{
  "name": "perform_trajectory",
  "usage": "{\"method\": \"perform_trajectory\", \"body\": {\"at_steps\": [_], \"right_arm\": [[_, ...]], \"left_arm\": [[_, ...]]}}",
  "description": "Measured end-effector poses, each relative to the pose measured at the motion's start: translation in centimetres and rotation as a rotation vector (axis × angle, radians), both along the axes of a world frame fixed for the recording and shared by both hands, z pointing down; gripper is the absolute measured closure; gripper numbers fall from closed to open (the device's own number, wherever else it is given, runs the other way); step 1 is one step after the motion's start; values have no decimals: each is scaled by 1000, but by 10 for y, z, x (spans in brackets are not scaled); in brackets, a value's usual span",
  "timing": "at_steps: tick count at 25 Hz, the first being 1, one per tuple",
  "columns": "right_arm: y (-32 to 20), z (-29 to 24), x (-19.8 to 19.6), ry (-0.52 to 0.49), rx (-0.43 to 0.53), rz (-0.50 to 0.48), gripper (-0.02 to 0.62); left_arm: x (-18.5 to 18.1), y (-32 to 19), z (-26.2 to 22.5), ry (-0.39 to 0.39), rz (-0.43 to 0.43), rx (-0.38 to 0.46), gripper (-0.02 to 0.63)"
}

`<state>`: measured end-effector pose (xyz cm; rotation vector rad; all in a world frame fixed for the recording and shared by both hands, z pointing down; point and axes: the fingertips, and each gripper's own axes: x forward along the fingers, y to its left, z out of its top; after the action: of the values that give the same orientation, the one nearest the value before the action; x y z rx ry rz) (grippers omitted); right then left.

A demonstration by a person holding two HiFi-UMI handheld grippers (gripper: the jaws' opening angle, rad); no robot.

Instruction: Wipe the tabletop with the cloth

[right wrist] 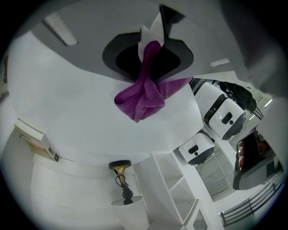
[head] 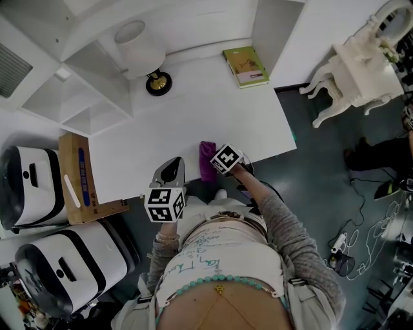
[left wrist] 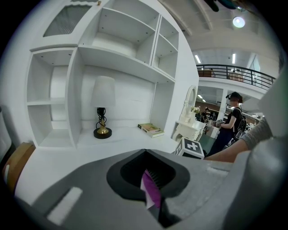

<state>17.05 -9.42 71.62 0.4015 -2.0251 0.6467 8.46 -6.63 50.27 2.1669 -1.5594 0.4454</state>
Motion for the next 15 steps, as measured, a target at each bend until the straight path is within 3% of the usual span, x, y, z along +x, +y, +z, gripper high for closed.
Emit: {"method": "perform_trajectory", "body": {"at_steps": [15], "right_arm": [[-10, 3, 31, 0, -43, 11, 505]], "left_arm": [[-1, 0, 3, -6, 4, -8, 604]]}}
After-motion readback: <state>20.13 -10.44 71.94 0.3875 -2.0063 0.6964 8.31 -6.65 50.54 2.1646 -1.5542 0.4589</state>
